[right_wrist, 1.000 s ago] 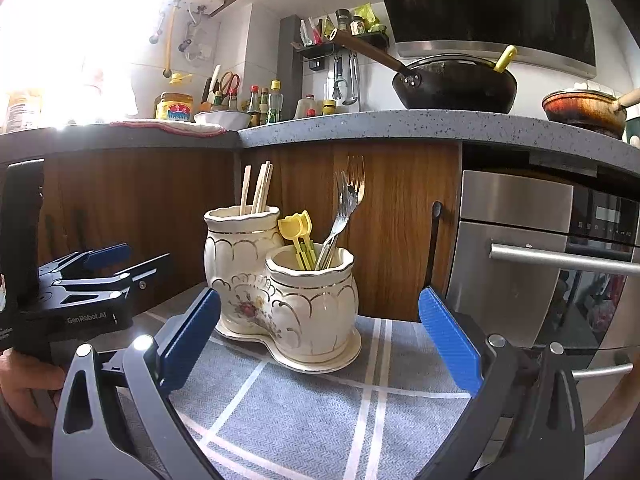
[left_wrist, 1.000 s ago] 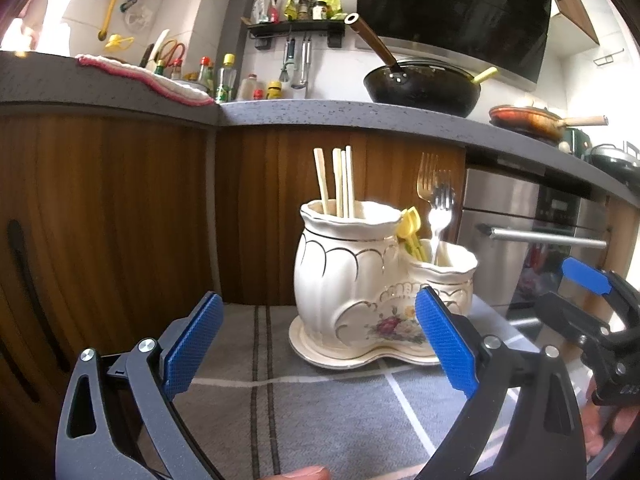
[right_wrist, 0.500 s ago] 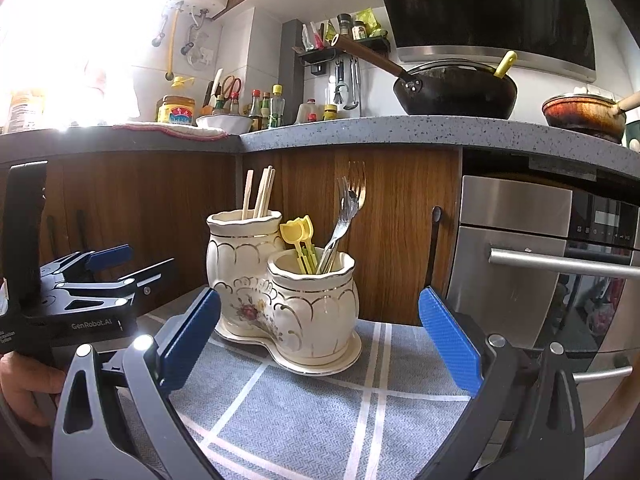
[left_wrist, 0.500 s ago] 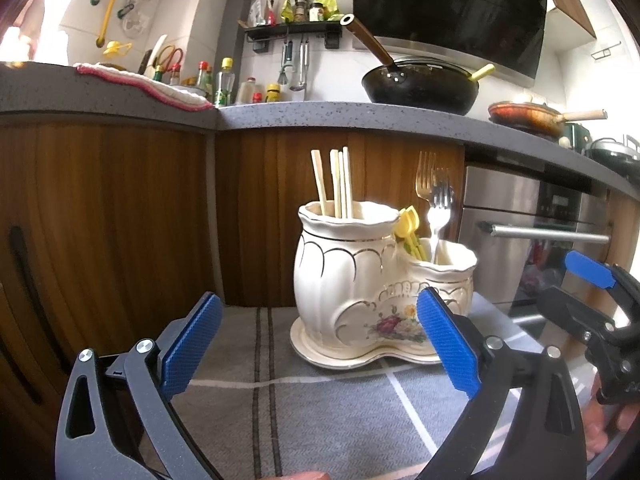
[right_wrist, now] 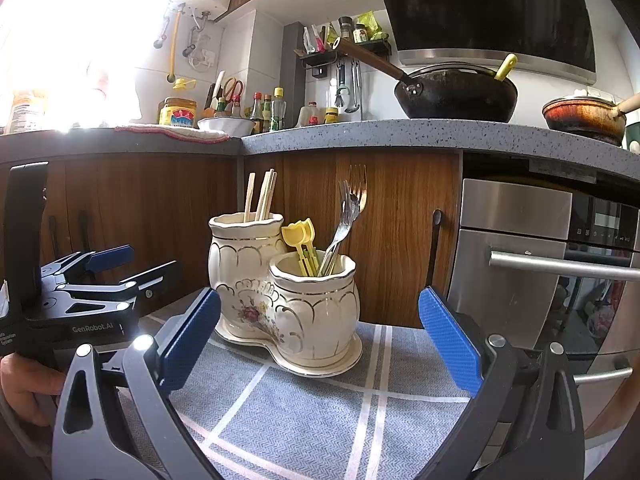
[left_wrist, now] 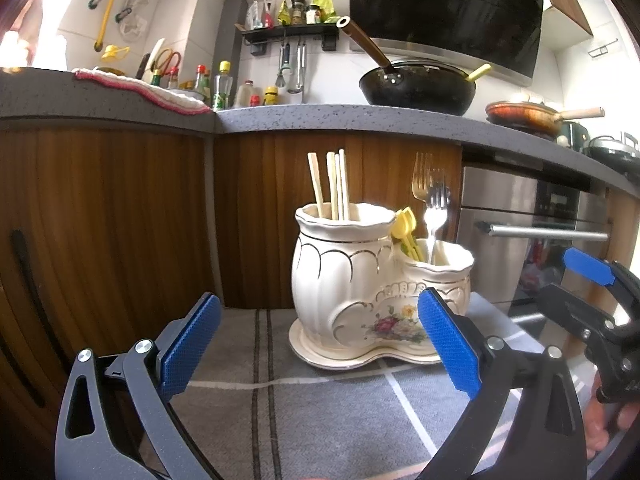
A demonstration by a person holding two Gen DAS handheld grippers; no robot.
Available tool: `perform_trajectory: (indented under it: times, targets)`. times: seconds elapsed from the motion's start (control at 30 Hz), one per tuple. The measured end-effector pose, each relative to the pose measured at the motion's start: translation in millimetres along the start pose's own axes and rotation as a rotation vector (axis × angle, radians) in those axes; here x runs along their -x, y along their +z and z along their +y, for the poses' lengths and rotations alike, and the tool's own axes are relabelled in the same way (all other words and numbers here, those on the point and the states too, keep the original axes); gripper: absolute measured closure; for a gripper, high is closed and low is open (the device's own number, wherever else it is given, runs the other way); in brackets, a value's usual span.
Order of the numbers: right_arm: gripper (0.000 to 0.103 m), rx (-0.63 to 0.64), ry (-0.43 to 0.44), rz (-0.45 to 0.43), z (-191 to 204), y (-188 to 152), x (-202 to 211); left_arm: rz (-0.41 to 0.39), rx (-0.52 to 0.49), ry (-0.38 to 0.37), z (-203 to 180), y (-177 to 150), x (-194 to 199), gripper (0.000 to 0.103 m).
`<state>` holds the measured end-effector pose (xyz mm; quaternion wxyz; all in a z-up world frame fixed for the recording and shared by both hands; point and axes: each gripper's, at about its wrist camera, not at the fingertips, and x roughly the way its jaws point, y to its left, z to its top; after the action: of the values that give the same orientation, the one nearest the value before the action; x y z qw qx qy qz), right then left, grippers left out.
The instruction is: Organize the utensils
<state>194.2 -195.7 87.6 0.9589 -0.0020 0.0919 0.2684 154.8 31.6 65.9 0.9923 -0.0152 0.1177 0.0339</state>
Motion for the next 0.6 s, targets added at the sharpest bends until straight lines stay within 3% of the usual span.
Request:
perform_trajectory:
  times: [0.6]
  targets:
    - [0.005, 0.007, 0.014, -0.005, 1.6, 1.0, -0.5, -0.006, -0.008, 0.001, -0.5, 1.2, -0.2, 0.005]
